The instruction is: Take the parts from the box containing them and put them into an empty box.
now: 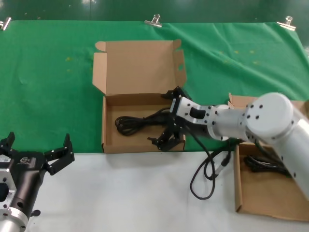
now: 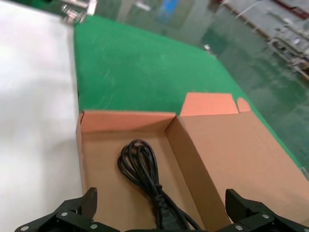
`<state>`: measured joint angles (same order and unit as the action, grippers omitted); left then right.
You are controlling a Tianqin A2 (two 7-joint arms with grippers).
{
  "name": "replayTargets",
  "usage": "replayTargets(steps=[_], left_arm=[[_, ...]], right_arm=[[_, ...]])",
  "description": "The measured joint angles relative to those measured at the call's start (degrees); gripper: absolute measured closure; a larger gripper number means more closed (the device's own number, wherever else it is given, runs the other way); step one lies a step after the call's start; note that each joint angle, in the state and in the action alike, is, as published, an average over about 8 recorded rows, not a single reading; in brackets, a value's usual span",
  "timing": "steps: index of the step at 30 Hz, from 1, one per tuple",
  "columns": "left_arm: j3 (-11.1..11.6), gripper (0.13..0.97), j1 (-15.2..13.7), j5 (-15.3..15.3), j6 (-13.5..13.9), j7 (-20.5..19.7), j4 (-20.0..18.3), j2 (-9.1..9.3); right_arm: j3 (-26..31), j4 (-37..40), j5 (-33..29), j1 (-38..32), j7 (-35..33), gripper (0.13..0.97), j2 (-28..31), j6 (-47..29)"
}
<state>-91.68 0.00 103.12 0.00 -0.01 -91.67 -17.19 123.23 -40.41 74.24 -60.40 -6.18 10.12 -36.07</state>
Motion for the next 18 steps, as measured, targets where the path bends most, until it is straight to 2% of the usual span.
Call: replayTargets(steps=[9,18], left_arm=[[0.0,0.132,0.0,0.0,0.0,0.0,0.0,0.00],[0.0,0.132,0.0,0.0,0.0,0.0,0.0,0.00]], right_arm=[[-4.8,-7.8,4.4,9.1,0.9,0.135,1.1,5.5],[-9.6,-15.6,8.8,18.4,1.9,0.131,2.2,11.0]])
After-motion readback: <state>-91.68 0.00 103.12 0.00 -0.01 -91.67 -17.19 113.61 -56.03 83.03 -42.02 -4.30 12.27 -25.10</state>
